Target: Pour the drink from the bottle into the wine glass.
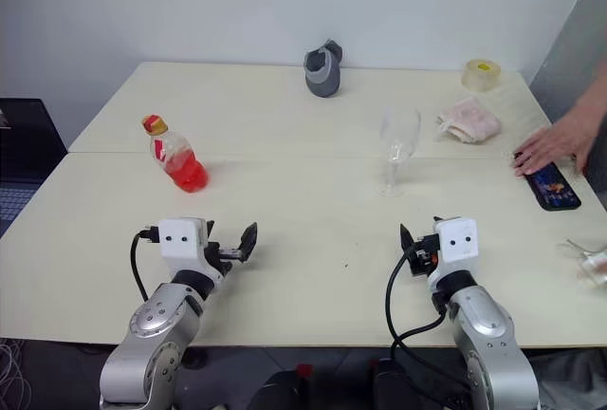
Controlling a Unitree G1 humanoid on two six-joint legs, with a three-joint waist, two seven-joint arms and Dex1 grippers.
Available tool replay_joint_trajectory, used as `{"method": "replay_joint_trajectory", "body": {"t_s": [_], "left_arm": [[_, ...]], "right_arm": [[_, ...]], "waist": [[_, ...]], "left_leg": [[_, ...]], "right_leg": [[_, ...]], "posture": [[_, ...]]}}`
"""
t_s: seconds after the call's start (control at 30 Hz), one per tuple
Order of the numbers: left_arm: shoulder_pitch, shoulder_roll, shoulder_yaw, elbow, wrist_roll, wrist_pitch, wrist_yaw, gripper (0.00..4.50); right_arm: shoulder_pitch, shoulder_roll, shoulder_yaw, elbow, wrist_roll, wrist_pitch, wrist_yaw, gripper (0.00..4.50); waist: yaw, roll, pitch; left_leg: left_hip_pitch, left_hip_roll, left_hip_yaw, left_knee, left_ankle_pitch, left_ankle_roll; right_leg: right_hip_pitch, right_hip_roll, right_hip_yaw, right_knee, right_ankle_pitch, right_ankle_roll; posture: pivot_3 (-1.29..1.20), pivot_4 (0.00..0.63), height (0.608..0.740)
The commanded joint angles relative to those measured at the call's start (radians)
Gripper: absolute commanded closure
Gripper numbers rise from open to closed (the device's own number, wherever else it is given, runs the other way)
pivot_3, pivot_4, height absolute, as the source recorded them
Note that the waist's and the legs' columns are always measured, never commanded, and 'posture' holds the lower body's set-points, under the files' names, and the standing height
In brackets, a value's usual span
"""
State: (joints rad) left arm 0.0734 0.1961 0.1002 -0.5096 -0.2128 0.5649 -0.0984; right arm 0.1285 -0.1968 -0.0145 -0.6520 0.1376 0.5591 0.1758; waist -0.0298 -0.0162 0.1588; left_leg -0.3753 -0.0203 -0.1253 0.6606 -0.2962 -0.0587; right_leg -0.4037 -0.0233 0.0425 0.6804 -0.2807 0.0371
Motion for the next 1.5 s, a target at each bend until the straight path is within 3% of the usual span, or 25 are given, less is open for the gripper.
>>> {"method": "replay_joint_trajectory", "body": {"t_s": [0.03,1.1,1.5], "left_arm": [[-0.009,0.015,-0.001,-0.055,0.021,-0.002,0.006,0.07],[0.114,-0.027,0.150,-0.128,0.078,-0.041,0.110,0.07],[-0.010,0.090,0.251,0.124,0.078,-0.223,0.049,0.07]], "right_arm": [[-0.011,-0.008,-0.011,-0.020,0.008,-0.023,0.008,0.95],[-0.033,-0.047,-0.040,-0.007,0.104,-0.066,0.106,0.95],[-0.128,-0.209,0.004,-0.014,0.376,-0.078,0.467,0.95]], "waist": [[0.000,0.000,0.000],[0.000,0.000,0.000],[0.000,0.000,0.000]], "left_leg": [[0.000,0.000,0.000,0.000,0.000,0.000],[0.000,0.000,0.000,0.000,0.000,0.000],[0.000,0.000,0.000,0.000,0.000,0.000]], "right_leg": [[0.000,0.000,0.000,0.000,0.000,0.000],[0.000,0.000,0.000,0.000,0.000,0.000],[0.001,0.000,-0.001,0.000,0.000,0.000]], "posture": [[0.00,0.150,0.740],[0.00,0.150,0.740],[0.00,0.150,0.740]]}}
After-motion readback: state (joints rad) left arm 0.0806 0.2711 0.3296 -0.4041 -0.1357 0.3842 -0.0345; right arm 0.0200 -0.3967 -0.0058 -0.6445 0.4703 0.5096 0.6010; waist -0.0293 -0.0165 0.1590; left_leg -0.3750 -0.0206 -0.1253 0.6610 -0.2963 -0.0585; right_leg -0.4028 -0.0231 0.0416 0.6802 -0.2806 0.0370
